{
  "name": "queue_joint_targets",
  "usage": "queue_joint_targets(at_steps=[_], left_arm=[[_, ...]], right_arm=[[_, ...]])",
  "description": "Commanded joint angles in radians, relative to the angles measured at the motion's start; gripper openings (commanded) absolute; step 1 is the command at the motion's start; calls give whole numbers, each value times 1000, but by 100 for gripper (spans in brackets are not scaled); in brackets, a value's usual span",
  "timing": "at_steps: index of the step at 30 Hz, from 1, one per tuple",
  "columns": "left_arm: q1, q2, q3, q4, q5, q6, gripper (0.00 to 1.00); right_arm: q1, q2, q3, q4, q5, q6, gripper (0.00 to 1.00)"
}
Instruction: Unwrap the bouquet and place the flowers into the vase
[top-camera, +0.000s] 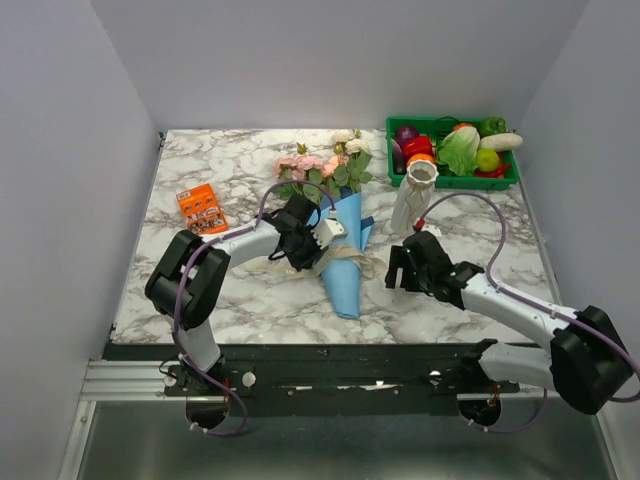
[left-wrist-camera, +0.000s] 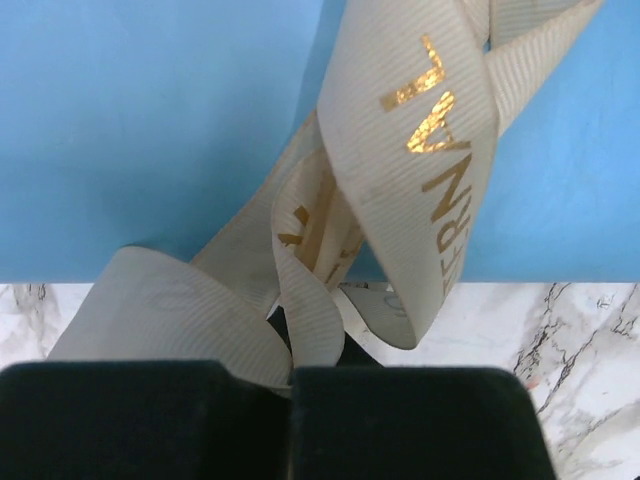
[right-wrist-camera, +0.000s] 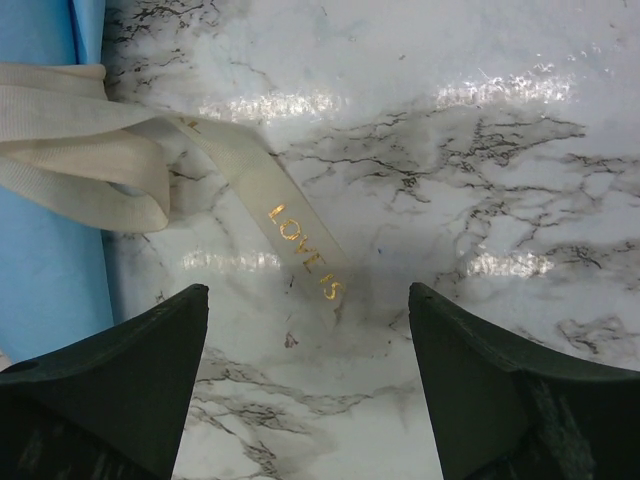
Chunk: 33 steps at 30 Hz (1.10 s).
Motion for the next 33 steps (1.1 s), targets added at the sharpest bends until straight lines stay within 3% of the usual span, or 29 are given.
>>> queue_joint_targets(at_steps=[1, 6, 11, 17, 19, 20, 22, 23, 30, 33], left_arm=[[0, -52, -7, -66, -26, -32, 0], [28, -172, 40, -151, 8, -66, 0], [66, -252, 66, -220, 64, -86, 0], [69, -235, 40, -217, 81, -105, 1], [69, -215, 45, -215, 74, -106, 21], [69, -201, 45, -209, 72, -108, 40], [69, -189, 46, -201, 57, -111, 54], [68, -177, 51, -198, 52, -111, 66], [69, -175, 66, -226, 57, -109, 98], [69, -193, 63, -266, 69, -92, 99]], right_arm=[[5, 97, 65, 85, 32, -25, 88], [5, 257, 159, 84, 85, -79, 87], [5, 307, 199, 121, 106, -111, 86], [5, 327, 184, 168, 66, -132, 83], [5, 319, 159, 188, 30, -135, 81], [7, 312, 150, 203, 20, -135, 81], [8, 304, 118, 225, -9, -141, 79], [7, 304, 113, 245, -20, -152, 78], [7, 348, 139, 256, -70, -200, 72], [8, 361, 157, 257, -67, -220, 71]])
